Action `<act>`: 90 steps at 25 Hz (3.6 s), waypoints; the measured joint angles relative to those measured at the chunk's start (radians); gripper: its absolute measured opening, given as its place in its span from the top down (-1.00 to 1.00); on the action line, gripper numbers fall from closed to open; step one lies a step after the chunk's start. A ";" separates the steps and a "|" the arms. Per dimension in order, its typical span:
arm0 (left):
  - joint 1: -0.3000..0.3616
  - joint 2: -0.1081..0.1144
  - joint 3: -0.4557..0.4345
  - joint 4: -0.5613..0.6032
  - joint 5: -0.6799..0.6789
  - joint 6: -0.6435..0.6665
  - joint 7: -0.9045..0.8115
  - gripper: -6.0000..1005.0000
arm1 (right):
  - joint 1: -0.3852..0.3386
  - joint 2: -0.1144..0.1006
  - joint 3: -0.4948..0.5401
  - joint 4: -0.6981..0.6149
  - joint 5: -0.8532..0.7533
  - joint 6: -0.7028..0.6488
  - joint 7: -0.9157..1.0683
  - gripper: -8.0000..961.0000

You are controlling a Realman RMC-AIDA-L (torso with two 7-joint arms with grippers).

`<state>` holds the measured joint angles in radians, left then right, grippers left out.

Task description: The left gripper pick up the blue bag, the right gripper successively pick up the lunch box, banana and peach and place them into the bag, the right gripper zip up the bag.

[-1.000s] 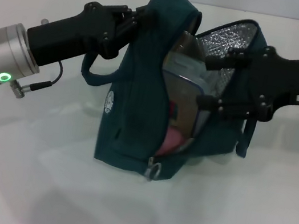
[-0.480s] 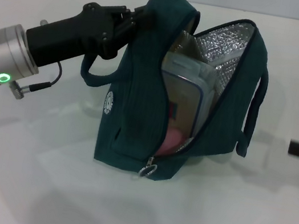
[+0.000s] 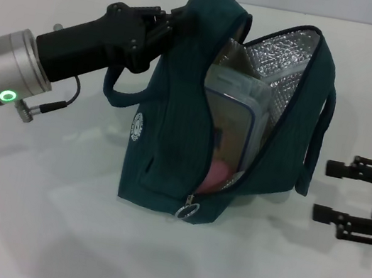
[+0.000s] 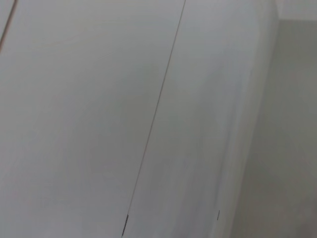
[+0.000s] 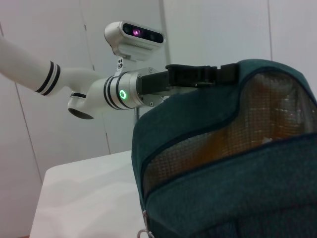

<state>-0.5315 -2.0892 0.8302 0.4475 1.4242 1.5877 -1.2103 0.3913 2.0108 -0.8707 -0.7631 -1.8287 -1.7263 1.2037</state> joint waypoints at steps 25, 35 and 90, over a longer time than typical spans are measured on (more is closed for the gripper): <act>-0.002 -0.001 0.003 -0.058 -0.029 -0.001 0.087 0.90 | 0.085 0.007 -0.108 0.169 0.043 0.141 -0.060 0.32; 0.013 -0.003 0.002 -0.156 -0.046 0.022 0.278 0.90 | 0.013 0.000 -0.101 0.180 0.311 0.104 -0.176 0.83; 0.029 -0.018 0.005 -0.453 -0.093 0.116 0.793 0.35 | 0.155 0.013 -0.151 0.284 -0.091 0.056 -0.142 0.02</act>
<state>-0.5021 -2.1076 0.8351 -0.0060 1.3315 1.7041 -0.4174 0.5465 2.0241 -1.0221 -0.4794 -1.9201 -1.6704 1.0615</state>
